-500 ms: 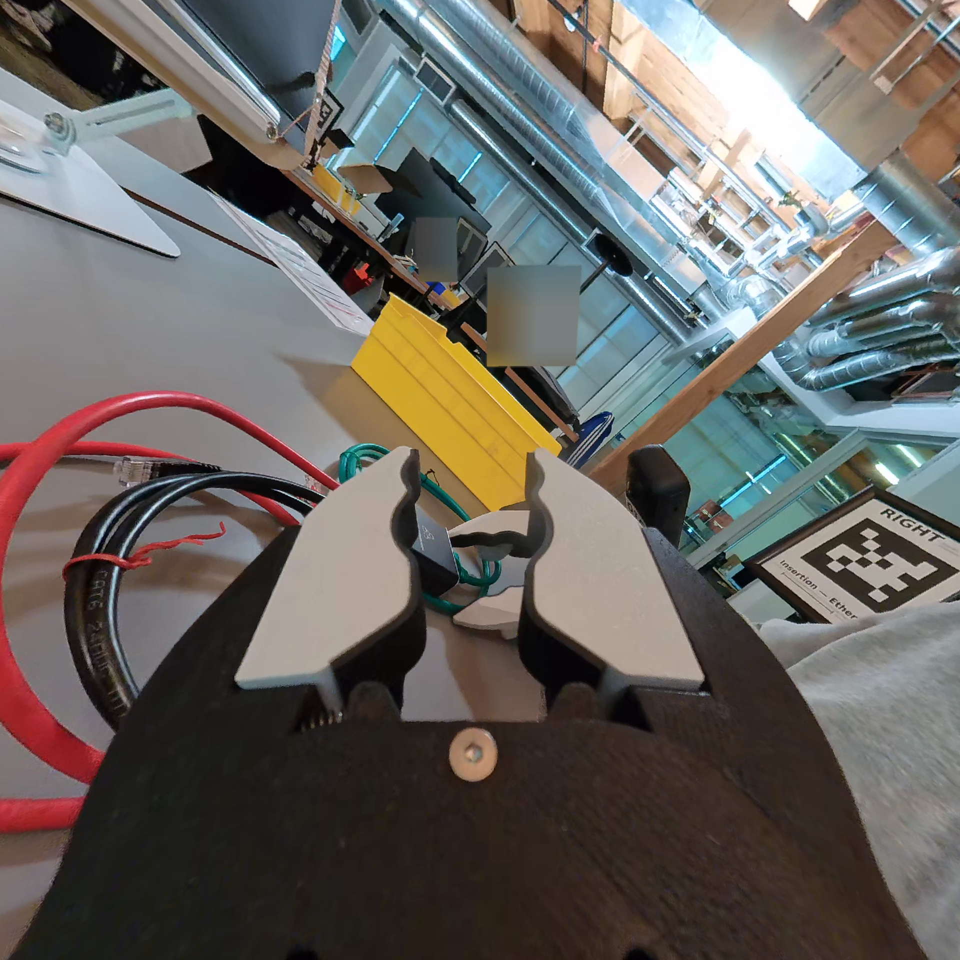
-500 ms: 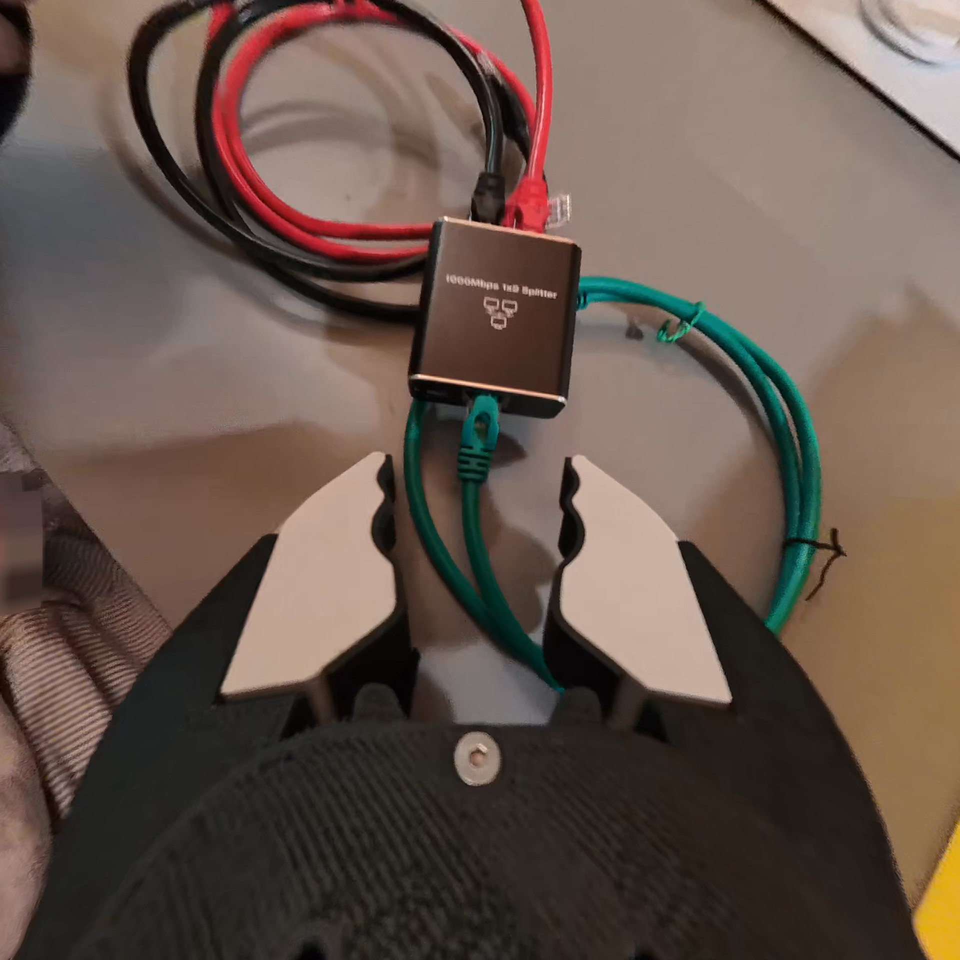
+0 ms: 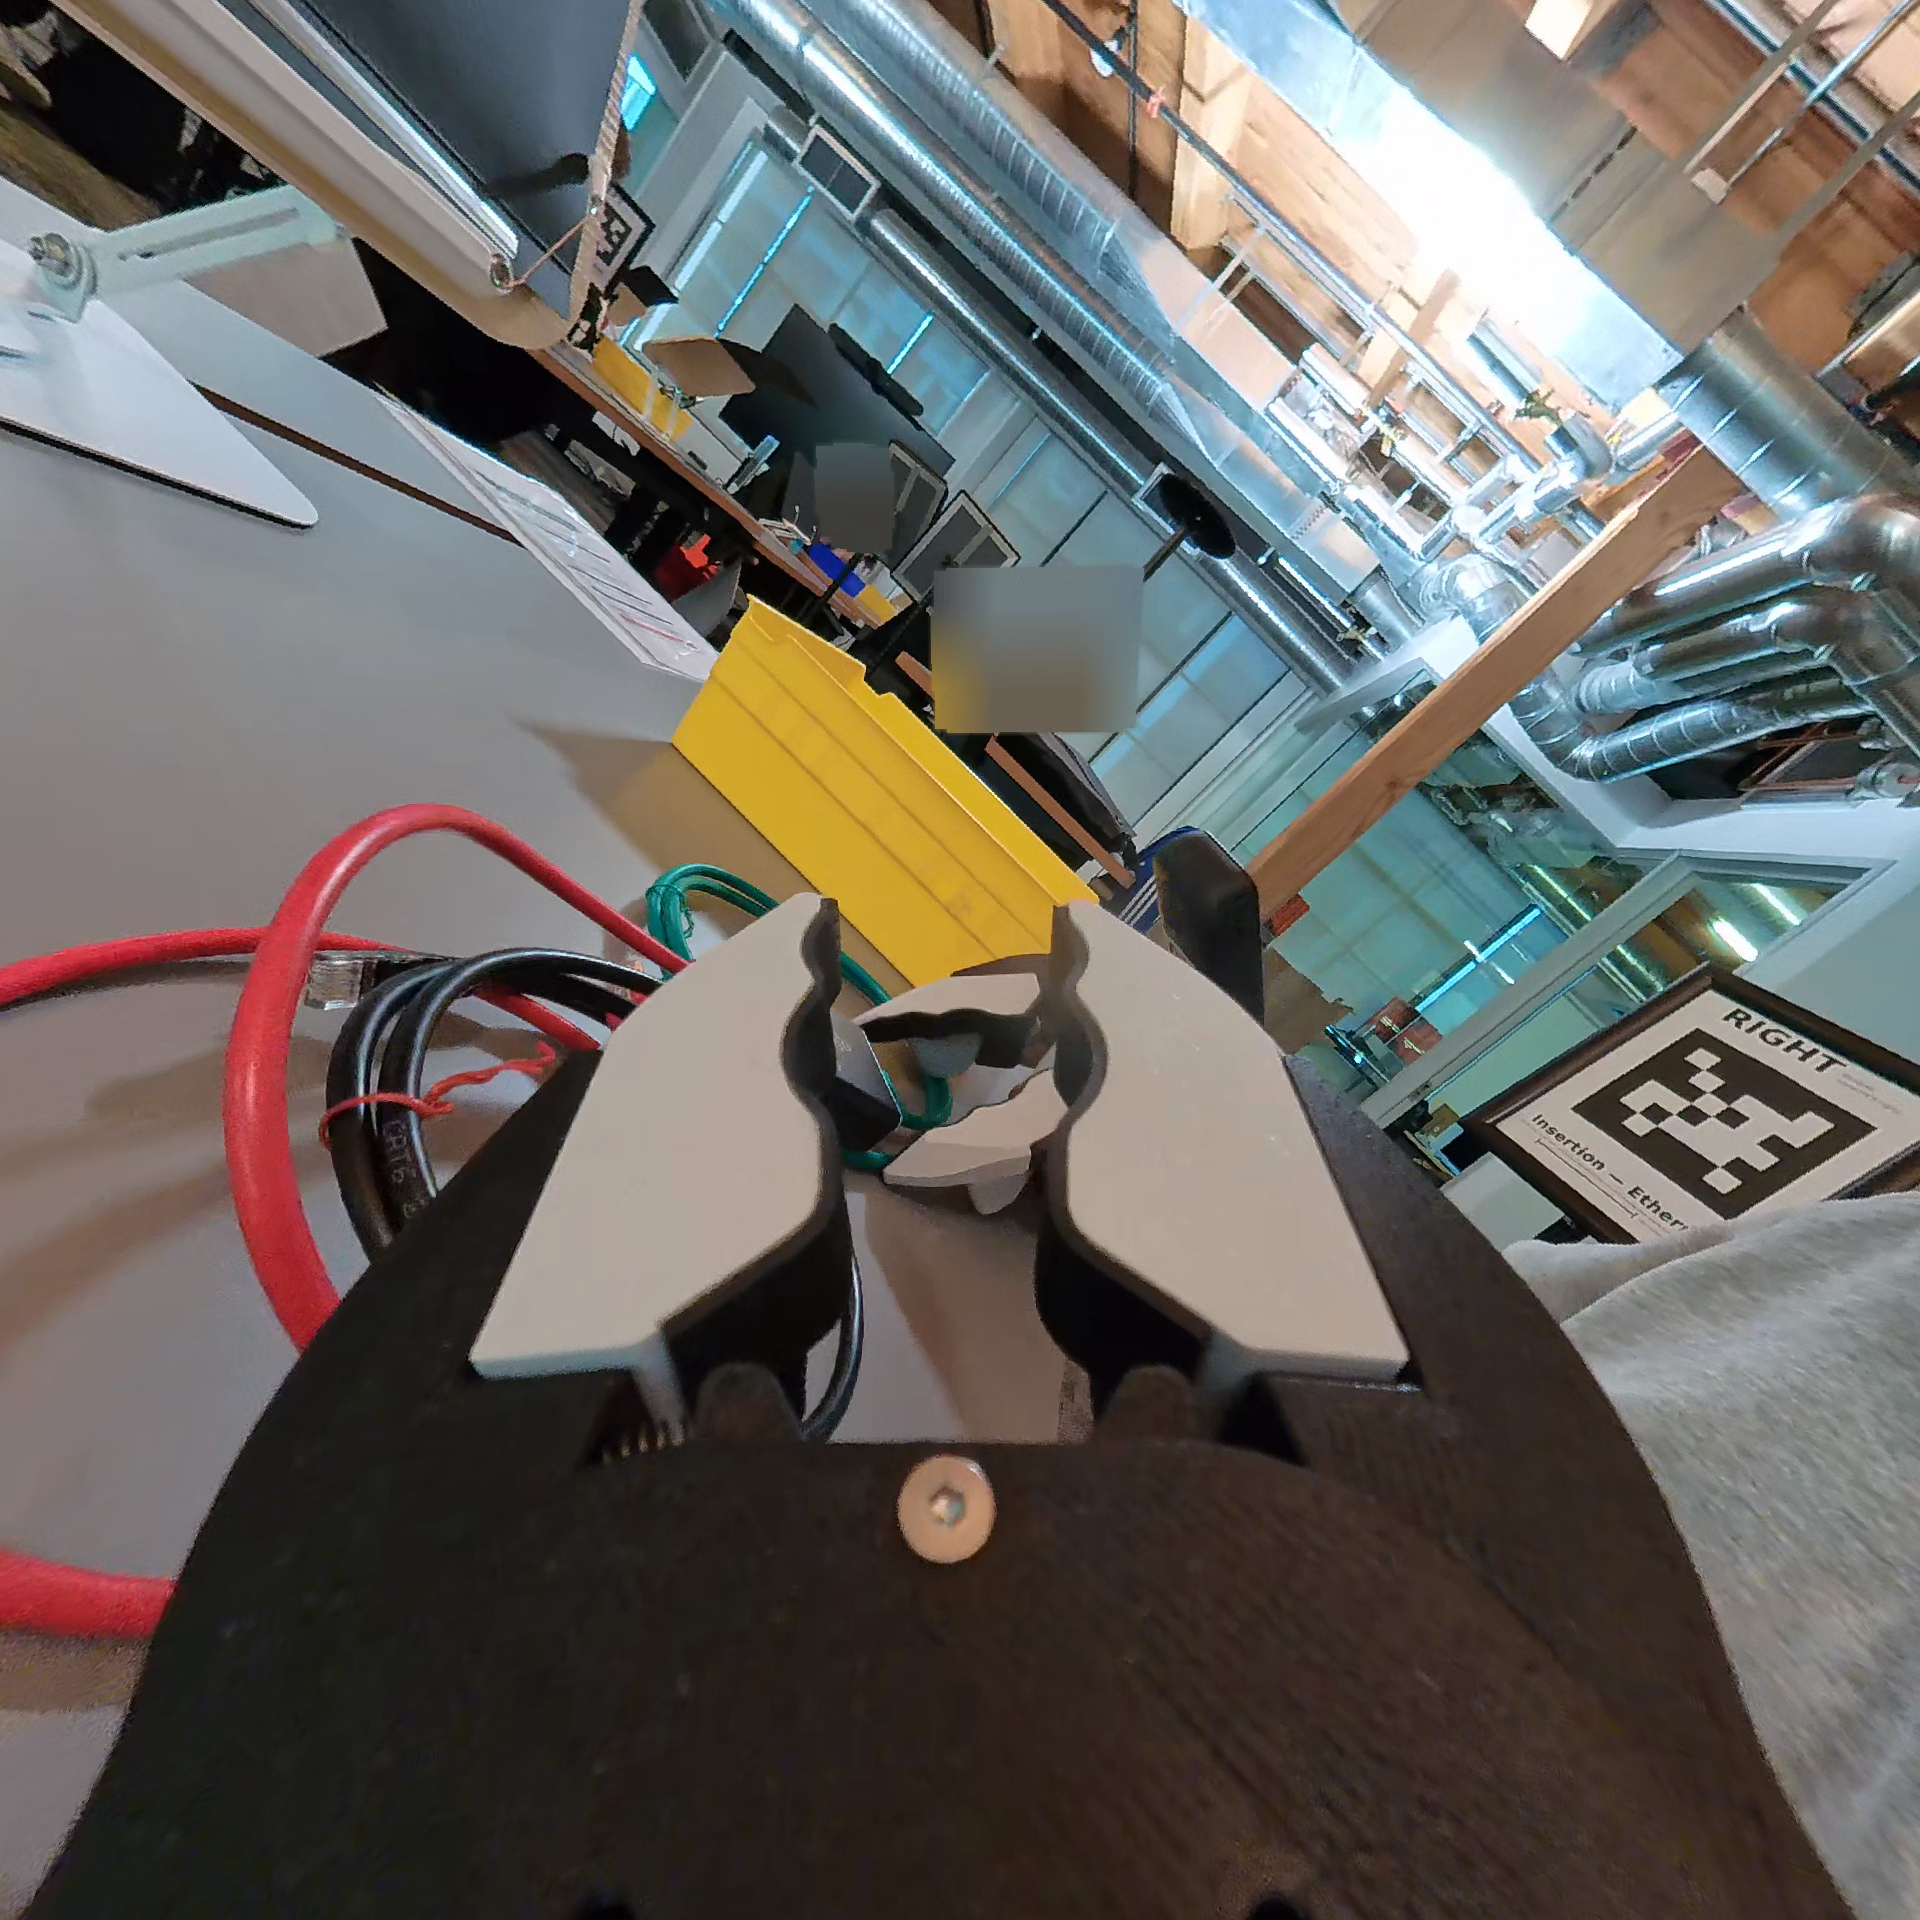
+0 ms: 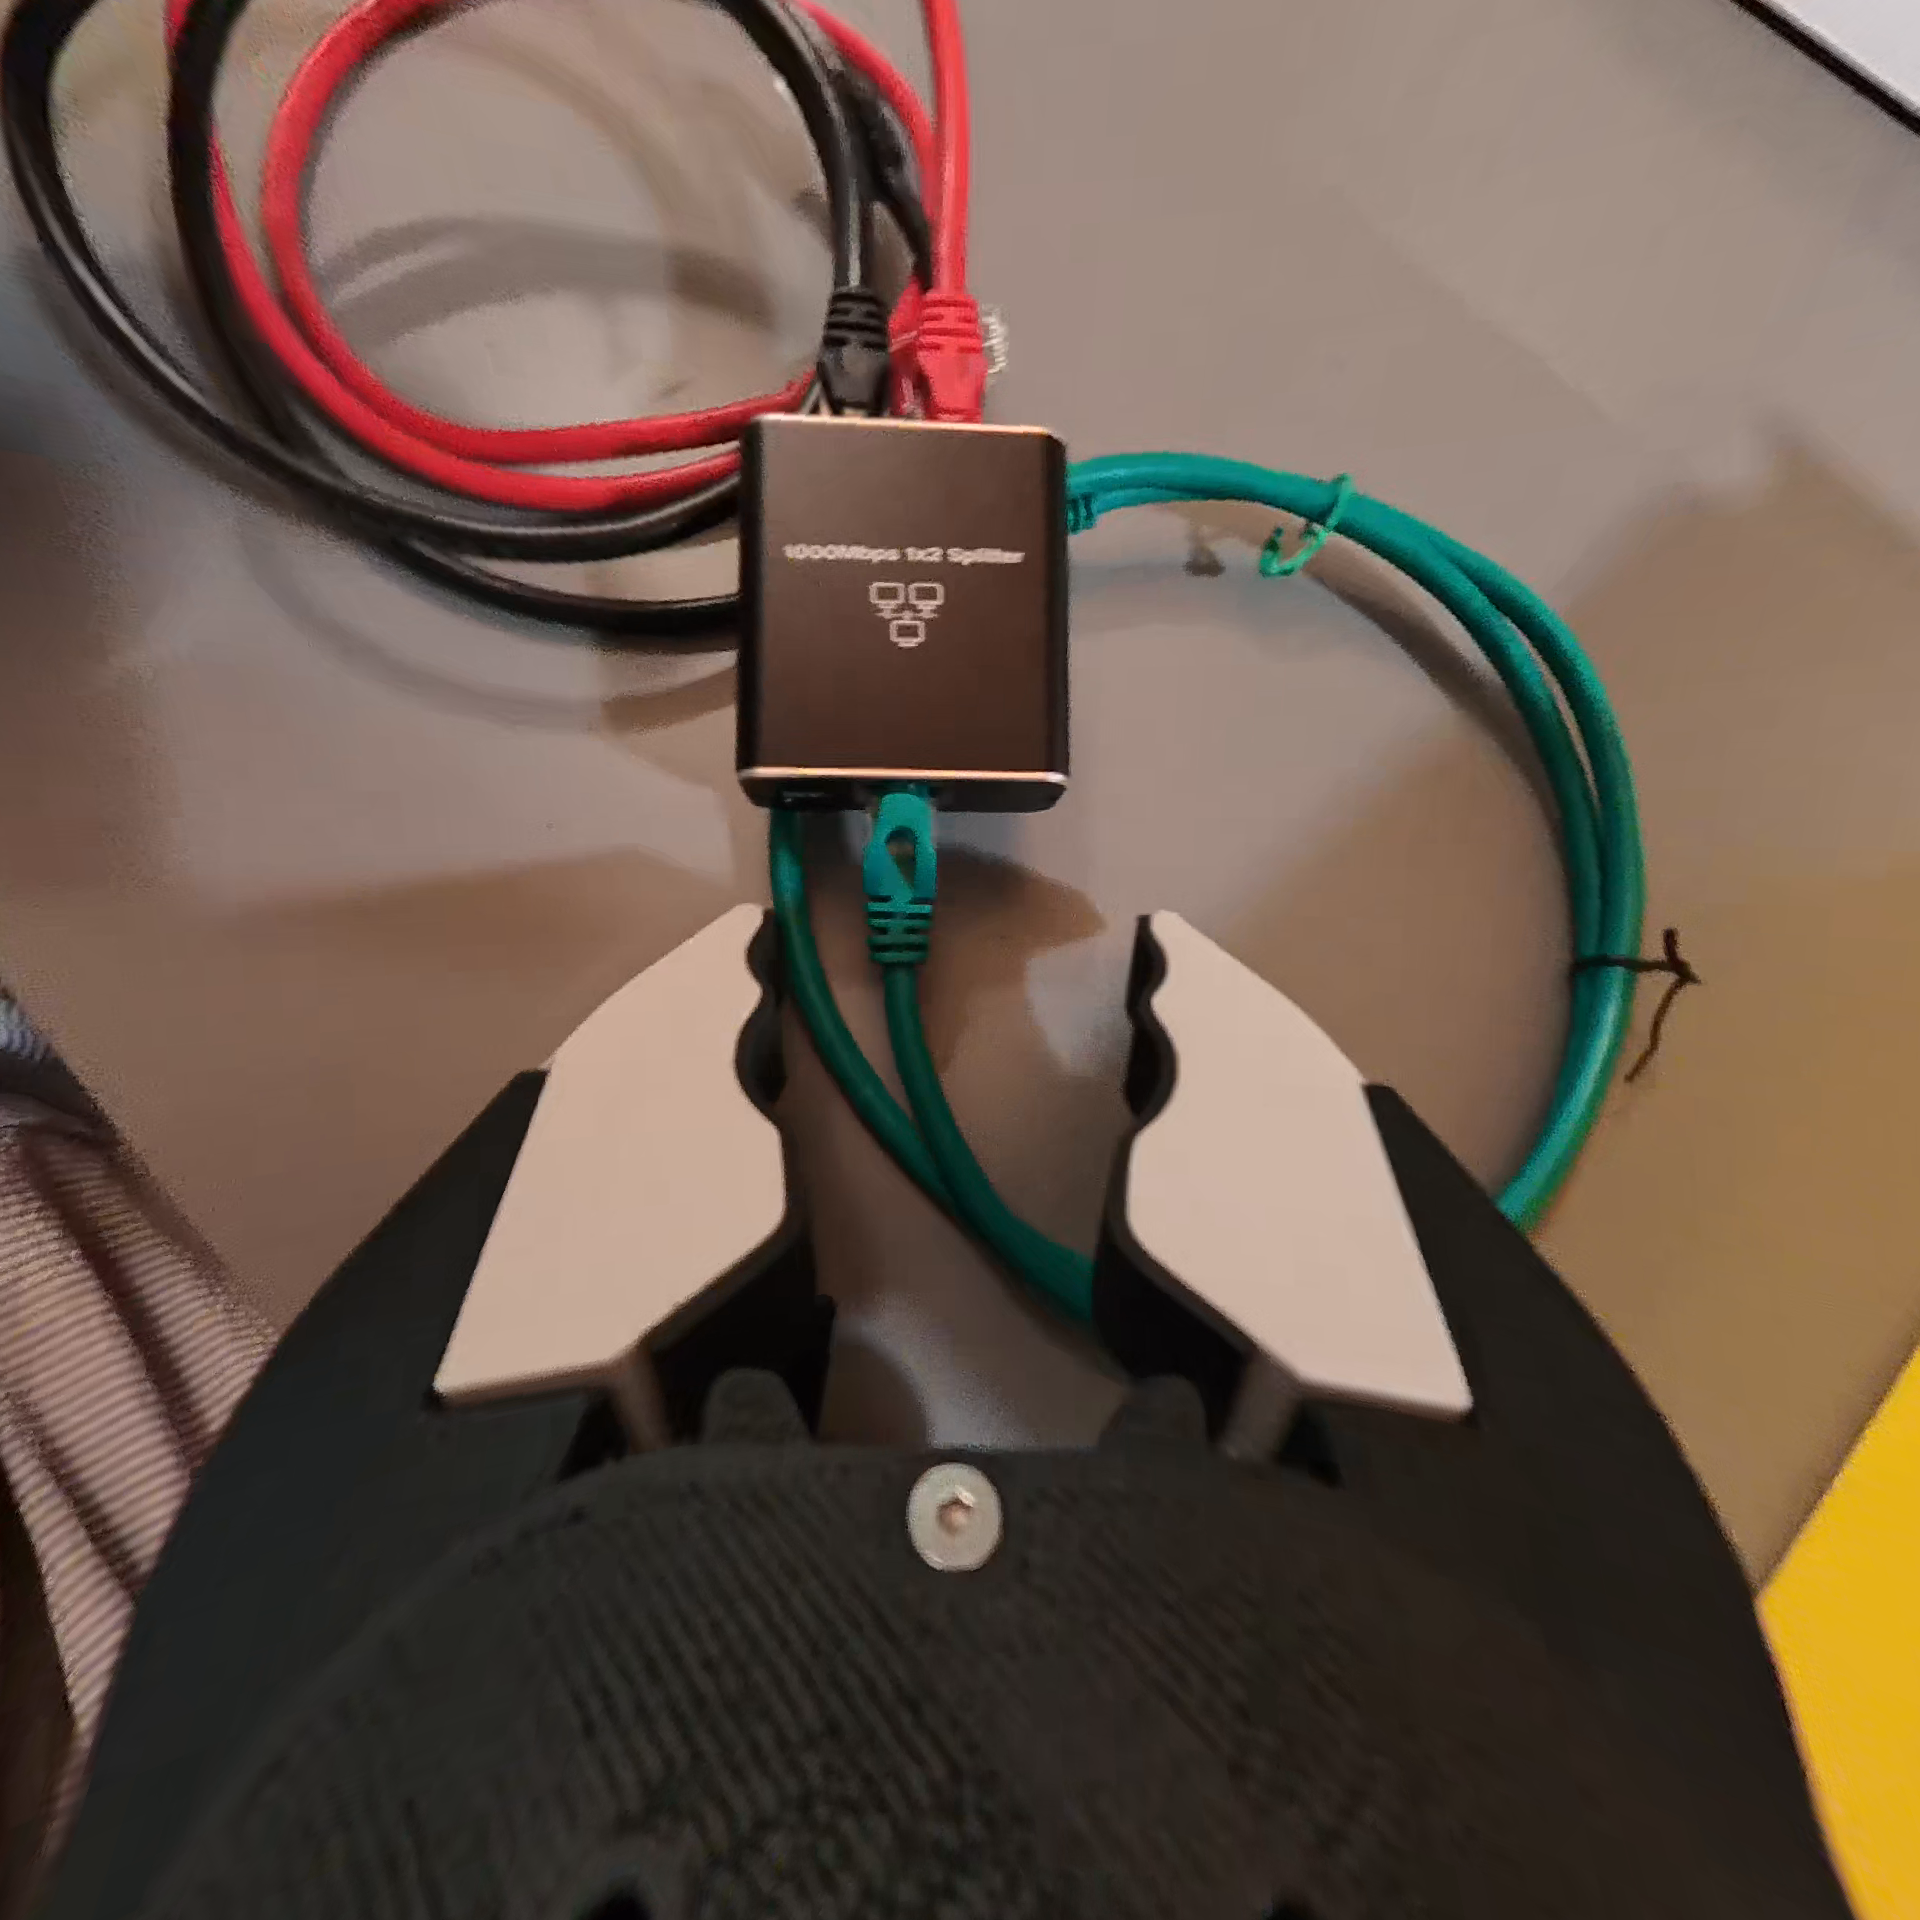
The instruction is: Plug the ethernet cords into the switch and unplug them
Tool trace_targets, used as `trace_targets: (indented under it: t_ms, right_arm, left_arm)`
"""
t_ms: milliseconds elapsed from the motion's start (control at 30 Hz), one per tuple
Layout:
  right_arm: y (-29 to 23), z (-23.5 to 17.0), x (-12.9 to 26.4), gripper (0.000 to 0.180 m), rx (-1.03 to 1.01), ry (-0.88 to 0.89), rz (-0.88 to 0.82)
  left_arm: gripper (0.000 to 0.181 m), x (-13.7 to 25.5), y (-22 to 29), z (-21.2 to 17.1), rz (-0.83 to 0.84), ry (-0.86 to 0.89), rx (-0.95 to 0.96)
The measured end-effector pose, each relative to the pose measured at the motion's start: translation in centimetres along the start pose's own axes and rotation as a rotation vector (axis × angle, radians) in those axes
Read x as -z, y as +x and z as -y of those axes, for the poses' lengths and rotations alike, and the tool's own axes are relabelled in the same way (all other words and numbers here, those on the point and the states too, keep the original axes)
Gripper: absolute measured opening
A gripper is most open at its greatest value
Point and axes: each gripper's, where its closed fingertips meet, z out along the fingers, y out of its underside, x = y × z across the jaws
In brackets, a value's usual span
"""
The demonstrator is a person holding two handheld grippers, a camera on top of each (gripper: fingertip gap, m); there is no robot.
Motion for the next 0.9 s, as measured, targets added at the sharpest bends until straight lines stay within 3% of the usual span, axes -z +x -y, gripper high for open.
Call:
trace_targets:
  t_ms: [300, 367, 467, 567, 700, 800, 900]
  right_arm:
    - [-0.9, 4.2, 0.5, 0.082, -0.108, 0.211, 0.007]
    - [-1.1, 5.3, -0.1, 0.096, -0.141, 0.223, 0.006]
    - [-2.1, 7.1, -1.3, 0.136, -0.23, 0.214, 0.087]
    - [-2.4, 7.8, -3.3, 0.147, -0.308, 0.101, 0.145]
    - [-1.6, 6.2, -6.8, 0.14, -0.242, -0.103, 0.074]
    - [-1.9, 6.4, -7.9, 0.112, -0.085, -0.174, 0.03]
    - [-4.0, 7.5, -8.4, 0.072, 0.046, -0.172, 0.137]
  left_arm:
    - [0.038, -0.2, 0.3, 0.0, -0.01, 0.01, 0.007]
    - [0.038, -0.2, 0.5, -0.1, -0.012, 0.008, 0.002]
    - [0.038, -0.4, 0.8, -0.1, -0.019, 0.006, -0.001]
    - [0.038, -0.5, 1.3, -0.1, -0.029, 0.007, -0.007]
    - [0.037, -0.4, 1.9, 0.2, -0.037, 0.013, -0.031]
    - [0.037, -0.3, 2.0, 0.3, -0.038, 0.014, -0.044]
    - [0.037, -0.2, 2.0, 0.5, -0.043, 0.022, -0.038]
